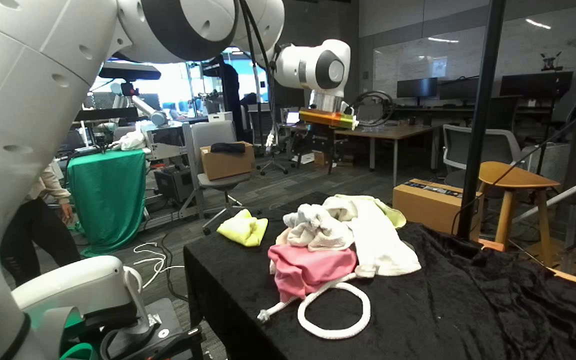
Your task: Put all the items on the table in one place
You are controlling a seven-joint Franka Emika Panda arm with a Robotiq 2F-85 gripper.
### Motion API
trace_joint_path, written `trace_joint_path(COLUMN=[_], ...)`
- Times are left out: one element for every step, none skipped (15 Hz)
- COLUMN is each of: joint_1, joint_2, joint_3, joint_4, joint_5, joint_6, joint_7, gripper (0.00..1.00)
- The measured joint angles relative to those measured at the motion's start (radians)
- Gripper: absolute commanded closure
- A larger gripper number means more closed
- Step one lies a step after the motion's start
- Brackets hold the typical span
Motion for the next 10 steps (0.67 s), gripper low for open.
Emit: trace_joint_path(joint_1=[0.002, 0.002, 0.002, 0.002, 0.002, 0.002, 0.002, 0.002, 0.002, 0.002], joint_2=[0.0, 0.0, -0.001, -0.002, -0.004, -0.005, -0.006, -0.008, -0.009, -0.011], joint_3=[0.005, 0.012, 0.021, 0.028, 0.036, 0.044, 0.052, 0.061, 0.07, 0.079], joint_4=[-0.036, -0.073, -0.112, -0.149, -0.185, -0.218, -0.249, -0.276, -0.3, -0.322], joint_5=[0.0, 0.0, 0.0, 0.0, 0.0, 0.0, 0.0, 0.0, 0.0, 0.0], joint_6=[0.023, 0.046, 0.072, 0.098, 0.122, 0.147, 0.169, 0.186, 0.201, 0.213], joint_7=[0.0, 0.0, 0.0, 0.0, 0.0, 0.0, 0.001, 0.003, 0.007, 0.011], gripper=[0.0, 0.0, 0.0, 0.0, 0.0, 0.0, 0.0, 0.0, 0.0, 0.0])
